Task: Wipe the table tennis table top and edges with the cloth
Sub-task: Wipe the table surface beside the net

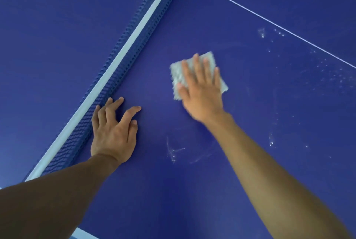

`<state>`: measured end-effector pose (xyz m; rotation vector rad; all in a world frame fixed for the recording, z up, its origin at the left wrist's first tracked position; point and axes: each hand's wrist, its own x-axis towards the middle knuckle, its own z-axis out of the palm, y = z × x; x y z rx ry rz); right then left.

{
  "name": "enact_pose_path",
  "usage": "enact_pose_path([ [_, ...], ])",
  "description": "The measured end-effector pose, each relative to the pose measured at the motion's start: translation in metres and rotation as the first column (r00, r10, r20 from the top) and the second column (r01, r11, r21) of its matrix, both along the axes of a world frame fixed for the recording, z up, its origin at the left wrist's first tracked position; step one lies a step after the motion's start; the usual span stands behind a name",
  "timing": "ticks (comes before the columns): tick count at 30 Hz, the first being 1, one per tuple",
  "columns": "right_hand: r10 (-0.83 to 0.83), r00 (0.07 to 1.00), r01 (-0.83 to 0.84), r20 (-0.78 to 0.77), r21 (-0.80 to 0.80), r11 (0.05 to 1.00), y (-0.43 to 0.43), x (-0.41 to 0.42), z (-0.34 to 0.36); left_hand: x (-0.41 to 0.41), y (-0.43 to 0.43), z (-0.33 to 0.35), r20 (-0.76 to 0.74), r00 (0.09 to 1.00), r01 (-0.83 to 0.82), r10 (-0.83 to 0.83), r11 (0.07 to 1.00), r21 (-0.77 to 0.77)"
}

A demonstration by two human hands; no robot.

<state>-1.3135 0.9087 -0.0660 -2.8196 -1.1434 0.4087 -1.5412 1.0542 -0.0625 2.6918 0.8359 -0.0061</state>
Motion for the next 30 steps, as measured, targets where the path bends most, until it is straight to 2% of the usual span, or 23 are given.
enact_pose_path([
  [2, 0.158, 0.987, -0.159, 0.037, 0.033, 0.987, -0.017, -0.042, -0.002, 0.0, 0.001, -0.001, -0.008, 1.0, 0.005, -0.005, 1.0, 0.005],
  [3, 0.187, 0.981, -0.188, 0.05, 0.034, 0.982, -0.03, -0.055, -0.004, 0.0, 0.001, -0.002, -0.008, 1.0, 0.006, -0.006, 1.0, 0.006],
  [9, 0.071, 0.997, -0.071, 0.012, -0.028, 0.997, -0.092, -0.02, -0.003, -0.001, 0.002, -0.005, 0.007, 1.0, 0.008, -0.008, 1.0, 0.009],
  [10, -0.003, 1.0, 0.003, 0.005, -0.029, 1.0, -0.095, -0.004, -0.002, -0.001, 0.002, -0.005, 0.011, 1.0, 0.009, -0.009, 1.0, 0.01],
  [12, -0.253, 0.967, 0.253, 0.01, -0.012, 0.967, -0.095, 0.035, 0.0, -0.001, 0.002, -0.005, 0.019, 1.0, 0.011, -0.011, 1.0, 0.015],
  [14, -0.542, 0.841, 0.541, 0.013, 0.011, 0.841, -0.088, 0.084, 0.003, 0.0, 0.001, -0.004, 0.033, 0.999, 0.011, -0.012, 1.0, 0.018],
  [16, -0.744, 0.667, 0.745, -0.026, 0.016, 0.667, -0.071, 0.137, 0.006, 0.001, 0.0, -0.003, 0.032, 0.999, 0.011, -0.011, 1.0, 0.019],
  [18, -0.83, 0.555, 0.831, -0.056, -0.003, 0.556, -0.047, 0.184, 0.01, 0.001, 0.0, -0.002, 0.027, 1.0, 0.01, -0.011, 1.0, 0.019],
  [19, -0.833, 0.55, 0.834, -0.064, -0.013, 0.552, -0.033, 0.201, 0.012, 0.002, 0.001, -0.002, 0.027, 1.0, 0.012, -0.012, 1.0, 0.021],
  [20, -0.806, 0.589, 0.807, -0.062, -0.019, 0.591, -0.018, 0.212, 0.012, 0.002, 0.0, -0.003, 0.025, 1.0, 0.012, -0.013, 1.0, 0.023],
  [22, -0.669, 0.742, 0.669, -0.042, -0.019, 0.743, 0.011, 0.213, 0.01, 0.003, 0.001, -0.002, 0.025, 1.0, 0.008, -0.009, 1.0, 0.024],
  [25, -0.317, 0.948, 0.318, 0.017, -0.023, 0.948, 0.039, 0.155, 0.002, 0.003, 0.001, 0.0, 0.017, 1.0, 0.008, -0.008, 1.0, 0.021],
  [27, -0.105, 0.994, 0.105, 0.031, 0.0, 0.994, 0.033, 0.091, -0.003, 0.003, 0.0, 0.001, 0.015, 1.0, 0.008, -0.008, 1.0, 0.016],
  [30, 0.124, 0.992, -0.124, 0.007, 0.068, 0.99, -0.004, 0.0, -0.004, 0.004, -0.001, 0.002, 0.015, 1.0, 0.003, -0.003, 1.0, 0.015],
])
